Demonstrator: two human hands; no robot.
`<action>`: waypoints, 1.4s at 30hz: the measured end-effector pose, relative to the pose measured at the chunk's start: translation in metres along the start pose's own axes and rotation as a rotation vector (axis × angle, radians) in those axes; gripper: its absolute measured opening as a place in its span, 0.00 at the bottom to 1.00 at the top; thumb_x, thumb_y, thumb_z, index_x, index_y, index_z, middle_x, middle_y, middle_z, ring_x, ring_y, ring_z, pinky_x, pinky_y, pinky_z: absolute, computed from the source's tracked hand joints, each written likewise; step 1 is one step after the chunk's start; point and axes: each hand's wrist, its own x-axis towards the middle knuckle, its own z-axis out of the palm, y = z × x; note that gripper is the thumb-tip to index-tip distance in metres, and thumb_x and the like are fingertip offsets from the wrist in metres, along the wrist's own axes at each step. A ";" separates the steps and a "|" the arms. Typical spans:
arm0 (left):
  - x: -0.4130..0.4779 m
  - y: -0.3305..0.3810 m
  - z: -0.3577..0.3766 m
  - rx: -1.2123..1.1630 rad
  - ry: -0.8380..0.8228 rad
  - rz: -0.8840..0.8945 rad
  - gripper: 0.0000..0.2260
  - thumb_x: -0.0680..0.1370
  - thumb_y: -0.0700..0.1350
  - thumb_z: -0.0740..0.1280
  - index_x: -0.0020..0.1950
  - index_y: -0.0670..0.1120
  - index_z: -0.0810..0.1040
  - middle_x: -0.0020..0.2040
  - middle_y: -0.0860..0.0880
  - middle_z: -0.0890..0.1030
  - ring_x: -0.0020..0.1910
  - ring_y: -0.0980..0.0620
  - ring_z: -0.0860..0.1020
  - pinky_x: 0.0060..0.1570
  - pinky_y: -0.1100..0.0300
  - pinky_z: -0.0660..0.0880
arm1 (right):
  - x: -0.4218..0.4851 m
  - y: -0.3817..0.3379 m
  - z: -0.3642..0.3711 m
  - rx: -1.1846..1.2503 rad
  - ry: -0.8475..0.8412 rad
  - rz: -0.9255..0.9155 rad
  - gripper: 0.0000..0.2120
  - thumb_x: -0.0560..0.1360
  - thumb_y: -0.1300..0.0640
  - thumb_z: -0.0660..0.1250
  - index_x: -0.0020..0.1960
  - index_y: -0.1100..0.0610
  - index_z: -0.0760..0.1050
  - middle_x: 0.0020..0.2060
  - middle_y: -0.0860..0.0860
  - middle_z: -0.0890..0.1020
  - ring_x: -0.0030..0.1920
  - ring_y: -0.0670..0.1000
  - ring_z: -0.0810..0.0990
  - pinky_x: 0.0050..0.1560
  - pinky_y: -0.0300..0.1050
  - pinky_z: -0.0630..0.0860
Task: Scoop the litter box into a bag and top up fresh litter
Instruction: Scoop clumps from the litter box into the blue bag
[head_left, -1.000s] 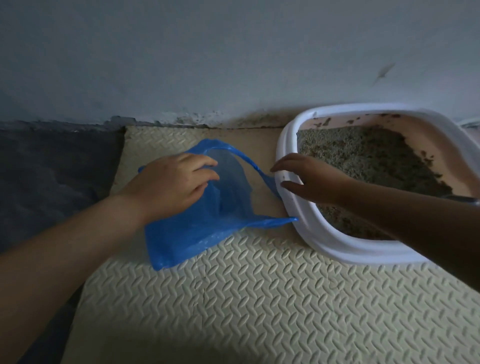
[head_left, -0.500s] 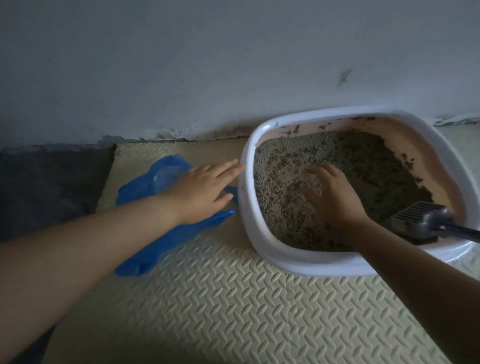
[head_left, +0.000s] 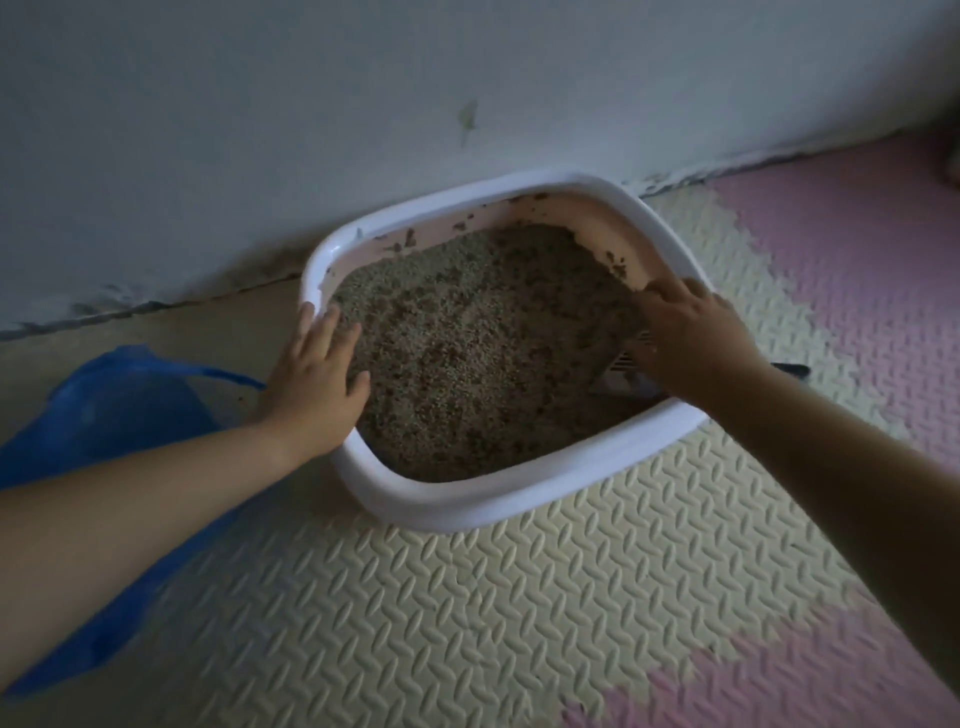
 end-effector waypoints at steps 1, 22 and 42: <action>0.000 -0.001 0.001 -0.009 0.011 0.015 0.26 0.81 0.51 0.55 0.78 0.46 0.54 0.79 0.46 0.45 0.76 0.47 0.38 0.75 0.48 0.45 | -0.002 0.005 -0.006 -0.030 -0.019 0.029 0.20 0.73 0.52 0.66 0.62 0.60 0.73 0.61 0.58 0.73 0.63 0.61 0.69 0.58 0.57 0.70; 0.000 -0.009 0.007 -0.059 0.106 0.102 0.30 0.73 0.52 0.50 0.75 0.43 0.62 0.77 0.42 0.55 0.77 0.41 0.45 0.73 0.46 0.49 | 0.002 -0.006 -0.041 -0.177 -0.244 0.093 0.18 0.72 0.58 0.67 0.61 0.48 0.73 0.48 0.50 0.79 0.50 0.53 0.78 0.46 0.50 0.78; 0.001 -0.012 0.011 -0.055 0.150 0.141 0.31 0.73 0.53 0.47 0.73 0.41 0.66 0.75 0.39 0.60 0.76 0.37 0.50 0.73 0.42 0.52 | 0.015 0.037 -0.024 -0.276 -0.311 0.113 0.13 0.73 0.49 0.67 0.56 0.51 0.77 0.41 0.48 0.77 0.44 0.49 0.76 0.42 0.43 0.74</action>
